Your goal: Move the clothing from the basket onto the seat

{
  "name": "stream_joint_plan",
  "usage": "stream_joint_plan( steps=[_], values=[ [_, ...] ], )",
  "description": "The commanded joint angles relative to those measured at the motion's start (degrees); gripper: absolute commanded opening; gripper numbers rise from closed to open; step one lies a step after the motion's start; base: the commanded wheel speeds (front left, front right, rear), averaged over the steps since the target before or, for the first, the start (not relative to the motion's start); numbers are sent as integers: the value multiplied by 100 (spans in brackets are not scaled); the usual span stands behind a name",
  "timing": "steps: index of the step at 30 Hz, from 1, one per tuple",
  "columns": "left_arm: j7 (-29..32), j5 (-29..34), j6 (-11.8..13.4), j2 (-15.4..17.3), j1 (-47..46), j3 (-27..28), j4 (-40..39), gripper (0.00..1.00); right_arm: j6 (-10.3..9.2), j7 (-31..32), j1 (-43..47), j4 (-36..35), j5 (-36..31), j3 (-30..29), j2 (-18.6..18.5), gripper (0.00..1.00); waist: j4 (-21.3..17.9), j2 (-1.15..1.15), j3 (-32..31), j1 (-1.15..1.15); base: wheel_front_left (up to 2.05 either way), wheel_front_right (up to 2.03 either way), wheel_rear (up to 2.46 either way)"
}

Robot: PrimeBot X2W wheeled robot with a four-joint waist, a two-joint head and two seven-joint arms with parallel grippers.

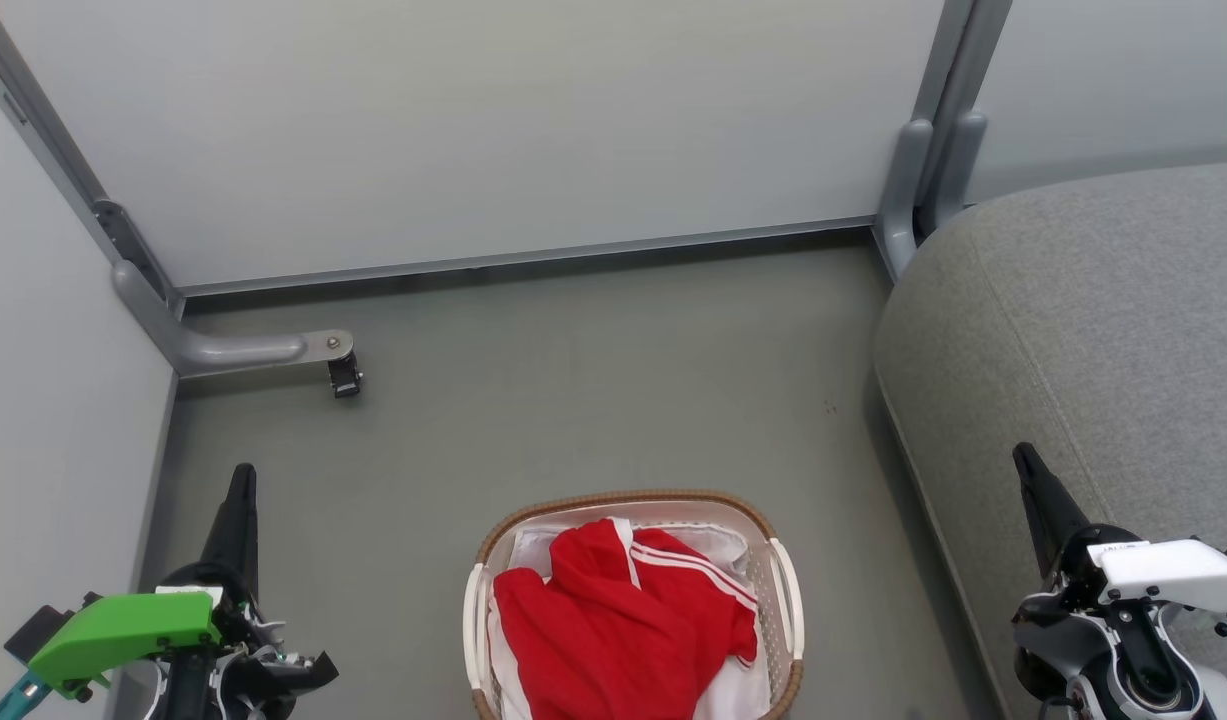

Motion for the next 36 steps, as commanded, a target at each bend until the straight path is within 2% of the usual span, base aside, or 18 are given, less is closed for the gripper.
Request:
stream_joint_plan(
  steps=[1, 7, 8, 16, 31, 36],
  values=[
    [21, -22, -35, 40, -54, 14, -9, 0, -2, 14, 65, -19, 22, -7, -17, 0, 0, 0, 0, 0, 0, 0, 0],
    [21, -22, -35, 40, -54, 14, -9, 0, -2, 14, 65, -19, 22, -7, -17, 0, 0, 0, 0, 0, 0, 0, 0],
    [21, -22, -35, 40, -54, 14, -9, 100, -2, 14, 65, -19, 22, -7, -17, 100, 0, 0, 0, 0, 0, 0, 0],
    [-140, 214, 7, 14, 48, -110, 189, 100, -1, -126, 11, 113, -153, 76, -21, 100, 0, 0, 8, 0, 0, 0, 0],
    [-543, 2186, 26, 90, -55, -250, 228, 100, -1, -544, -168, 165, -1740, 280, -229, 100, 2, 0, 43, 0, 0, 0, 0],
    [-665, 2836, 100, 142, -70, -339, 276, 100, -1, -665, -211, 208, -2249, 375, -275, 100, 3, 0, 56, 0, 0, 0, 0]
  ],
)
